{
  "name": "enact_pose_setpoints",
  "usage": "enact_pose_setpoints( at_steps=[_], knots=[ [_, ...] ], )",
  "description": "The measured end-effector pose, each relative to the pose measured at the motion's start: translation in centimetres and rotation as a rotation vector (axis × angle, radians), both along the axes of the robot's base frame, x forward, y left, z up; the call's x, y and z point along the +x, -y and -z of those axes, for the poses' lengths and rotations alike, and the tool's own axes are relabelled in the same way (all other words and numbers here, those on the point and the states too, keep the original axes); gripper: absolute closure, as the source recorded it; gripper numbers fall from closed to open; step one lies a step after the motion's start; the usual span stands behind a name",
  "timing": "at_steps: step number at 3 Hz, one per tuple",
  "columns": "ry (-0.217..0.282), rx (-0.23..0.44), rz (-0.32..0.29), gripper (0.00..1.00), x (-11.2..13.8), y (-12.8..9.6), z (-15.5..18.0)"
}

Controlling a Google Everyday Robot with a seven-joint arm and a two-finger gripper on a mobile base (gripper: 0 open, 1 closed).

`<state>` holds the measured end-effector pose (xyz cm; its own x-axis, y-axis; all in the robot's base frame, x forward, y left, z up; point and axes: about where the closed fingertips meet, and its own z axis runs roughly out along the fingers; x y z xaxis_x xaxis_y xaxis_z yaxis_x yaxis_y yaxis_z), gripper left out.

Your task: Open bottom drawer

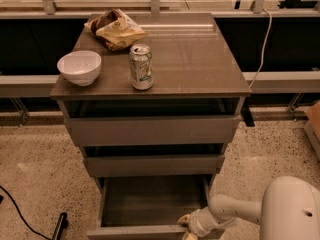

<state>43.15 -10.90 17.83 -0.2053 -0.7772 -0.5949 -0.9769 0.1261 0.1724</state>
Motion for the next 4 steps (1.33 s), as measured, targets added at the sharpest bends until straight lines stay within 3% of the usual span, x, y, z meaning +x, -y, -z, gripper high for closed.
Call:
enact_pose_setpoints(
  at_steps=[1, 3, 4],
  knots=[
    [0.031, 0.015, 0.006, 0.03, -0.6, -0.5, -0.8],
    [0.140, 0.037, 0.037, 0.00, 0.1, -0.1, -3.5],
    [0.174, 0.072, 0.083, 0.00, 0.1, 1.0, -5.5]
  ],
)
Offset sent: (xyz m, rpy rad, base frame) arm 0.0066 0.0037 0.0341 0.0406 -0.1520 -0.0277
